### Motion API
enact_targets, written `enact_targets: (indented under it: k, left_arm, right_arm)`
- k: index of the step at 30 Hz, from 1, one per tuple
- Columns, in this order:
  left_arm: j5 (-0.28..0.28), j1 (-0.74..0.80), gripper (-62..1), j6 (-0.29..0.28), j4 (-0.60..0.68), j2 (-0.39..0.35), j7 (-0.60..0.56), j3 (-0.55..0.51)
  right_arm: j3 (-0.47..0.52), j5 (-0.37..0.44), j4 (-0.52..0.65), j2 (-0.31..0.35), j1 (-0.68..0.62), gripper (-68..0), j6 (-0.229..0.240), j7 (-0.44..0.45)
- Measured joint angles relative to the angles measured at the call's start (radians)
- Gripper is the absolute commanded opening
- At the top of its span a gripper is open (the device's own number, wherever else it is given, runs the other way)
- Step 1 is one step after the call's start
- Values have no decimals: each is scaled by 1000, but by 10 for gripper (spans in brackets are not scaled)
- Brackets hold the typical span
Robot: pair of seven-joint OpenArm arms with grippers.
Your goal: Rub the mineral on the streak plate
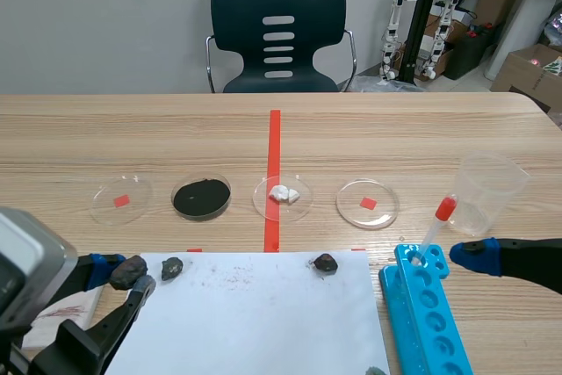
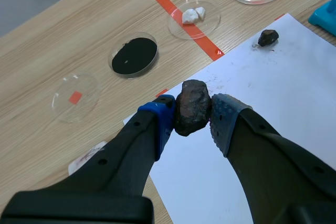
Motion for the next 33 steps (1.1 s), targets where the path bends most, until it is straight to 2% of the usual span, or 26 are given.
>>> enact_targets:
  k: [1, 33]
  left_arm:
    - [17, 0, -479, 0, 0, 0, 0, 0]
    - [18, 0, -479, 0, 0, 0, 16, 0]
  right_arm:
    - [0, 0, 0, 0, 0, 4, 0, 0]
    - [0, 0, 0, 0, 0, 4, 0, 0]
